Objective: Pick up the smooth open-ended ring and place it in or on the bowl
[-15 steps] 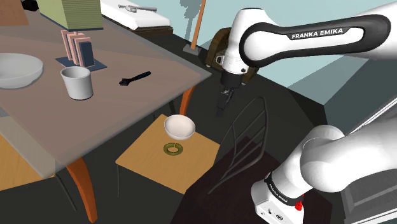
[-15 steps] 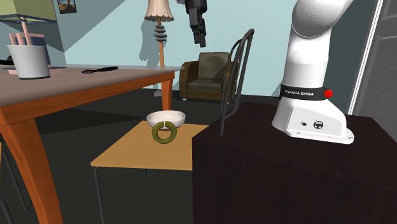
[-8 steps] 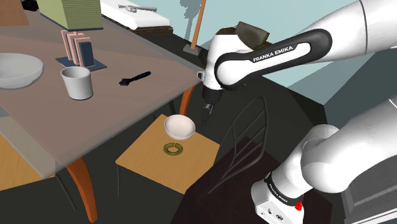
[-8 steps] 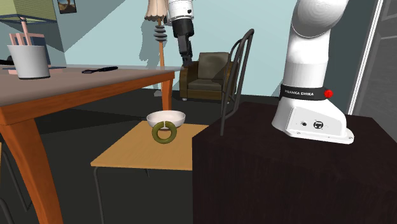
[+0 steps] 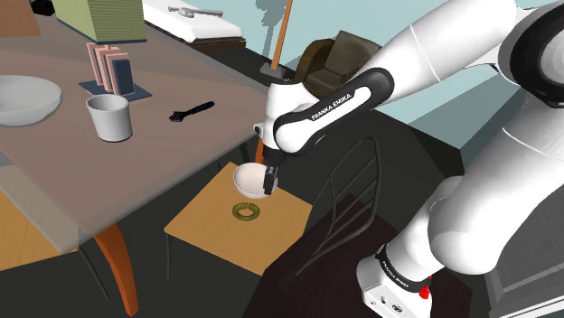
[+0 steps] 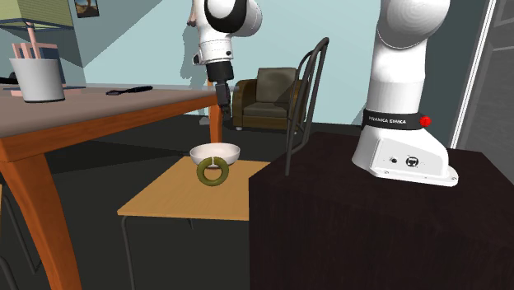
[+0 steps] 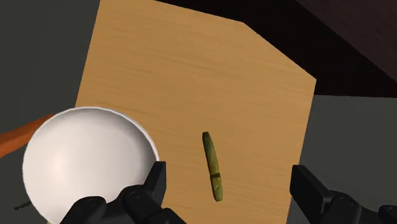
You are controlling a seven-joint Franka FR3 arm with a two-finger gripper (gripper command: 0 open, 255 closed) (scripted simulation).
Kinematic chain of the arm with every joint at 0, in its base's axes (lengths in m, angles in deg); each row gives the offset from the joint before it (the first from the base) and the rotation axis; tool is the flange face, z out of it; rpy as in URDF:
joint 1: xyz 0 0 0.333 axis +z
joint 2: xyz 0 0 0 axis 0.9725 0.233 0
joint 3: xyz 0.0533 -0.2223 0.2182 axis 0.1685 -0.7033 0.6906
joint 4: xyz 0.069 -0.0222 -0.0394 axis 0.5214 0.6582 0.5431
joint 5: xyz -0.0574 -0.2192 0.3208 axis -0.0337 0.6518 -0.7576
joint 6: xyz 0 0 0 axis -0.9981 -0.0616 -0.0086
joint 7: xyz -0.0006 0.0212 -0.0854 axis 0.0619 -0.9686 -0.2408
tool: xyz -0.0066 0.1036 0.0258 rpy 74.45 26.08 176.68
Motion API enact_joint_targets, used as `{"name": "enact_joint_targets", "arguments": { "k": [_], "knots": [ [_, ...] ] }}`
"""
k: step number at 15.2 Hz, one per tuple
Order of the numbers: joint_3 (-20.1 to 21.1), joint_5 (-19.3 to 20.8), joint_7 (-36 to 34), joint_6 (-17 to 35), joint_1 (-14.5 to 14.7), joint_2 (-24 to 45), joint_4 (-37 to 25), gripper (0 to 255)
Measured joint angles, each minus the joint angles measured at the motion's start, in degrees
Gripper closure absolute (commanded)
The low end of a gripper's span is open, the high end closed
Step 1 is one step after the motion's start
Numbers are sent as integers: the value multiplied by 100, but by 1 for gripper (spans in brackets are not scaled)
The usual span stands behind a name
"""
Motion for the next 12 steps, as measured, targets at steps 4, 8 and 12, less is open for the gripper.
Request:
{"name": "enact_joint_targets", "arguments": {
  "k": [4,8,12],
  "knots": [
    [56,253,39,576,116,892,-354,0],
    [25,569,79,1031,258,1857,-903,0],
    [-25,721,41,1321,361,2190,-1048,0]
  ]
}}
